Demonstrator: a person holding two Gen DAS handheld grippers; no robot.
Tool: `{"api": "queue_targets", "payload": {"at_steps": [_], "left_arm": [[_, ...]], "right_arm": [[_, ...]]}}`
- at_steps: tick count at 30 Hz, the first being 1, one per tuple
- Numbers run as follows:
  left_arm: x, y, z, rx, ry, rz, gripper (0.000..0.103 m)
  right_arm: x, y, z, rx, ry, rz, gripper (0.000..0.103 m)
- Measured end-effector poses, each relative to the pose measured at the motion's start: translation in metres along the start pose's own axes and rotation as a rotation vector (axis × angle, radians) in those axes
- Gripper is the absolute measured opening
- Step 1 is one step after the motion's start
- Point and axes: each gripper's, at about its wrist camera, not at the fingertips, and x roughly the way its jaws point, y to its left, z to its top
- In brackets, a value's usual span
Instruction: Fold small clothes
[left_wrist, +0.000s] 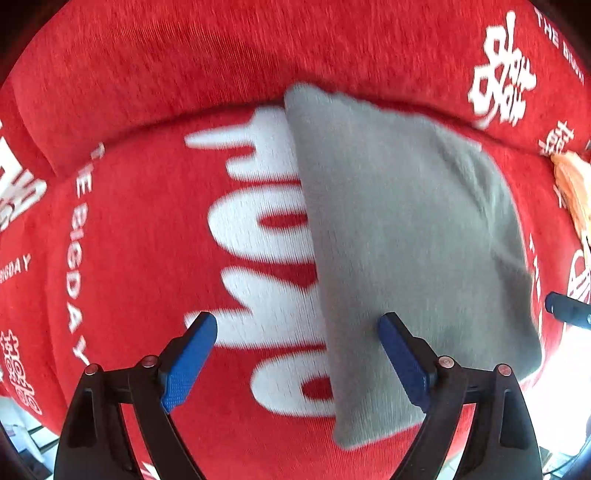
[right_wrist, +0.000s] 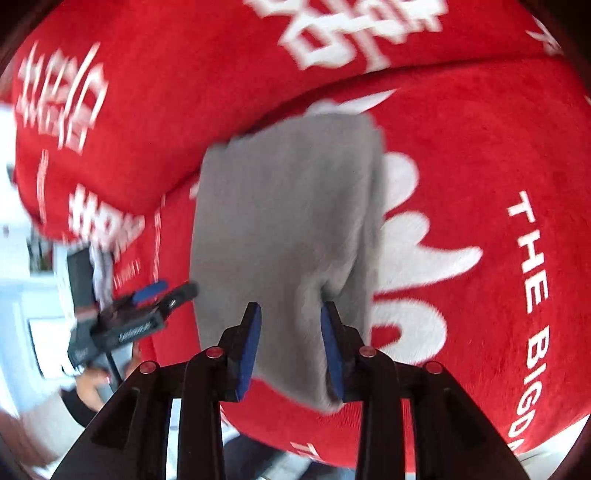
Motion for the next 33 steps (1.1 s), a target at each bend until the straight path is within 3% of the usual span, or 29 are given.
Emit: {"api": "queue_targets", "payload": {"at_steps": [2, 5, 7, 13, 21, 33], "left_arm": [[0.012, -0.006, -0.014, 0.017, 0.032, 0.003, 0.09], [0.025, -0.009, -0.032, 0.035, 0.054, 0.024, 0.091], [0.027, -0.006, -0.04, 0.02, 0.053, 0.018, 0.098], [0.027, 0.004, -0.051, 0.002, 0.057, -0.018, 0.098], [0.012, 0.005, -0.062, 0.02, 0.054, -0.007, 0.098], [-0.011, 0.021, -0.082, 0.044, 0.072, 0.032, 0.098]], "right_arm": [[0.012, 0.001, -0.016, -0.067, 0.018, -0.077, 0.021], [0.036, -0.012, -0.027, -0.072, 0.064, -0.192, 0.009], [0.048, -0.033, -0.036, -0.039, 0.086, -0.206, 0.009], [0.03, -0.058, -0.051, 0.027, 0.048, -0.172, 0.009], [0.013, -0.055, -0.069, 0.09, 0.051, -0.269, 0.009], [-0.024, -0.06, -0.093, 0.21, -0.028, -0.384, 0.011]]}}
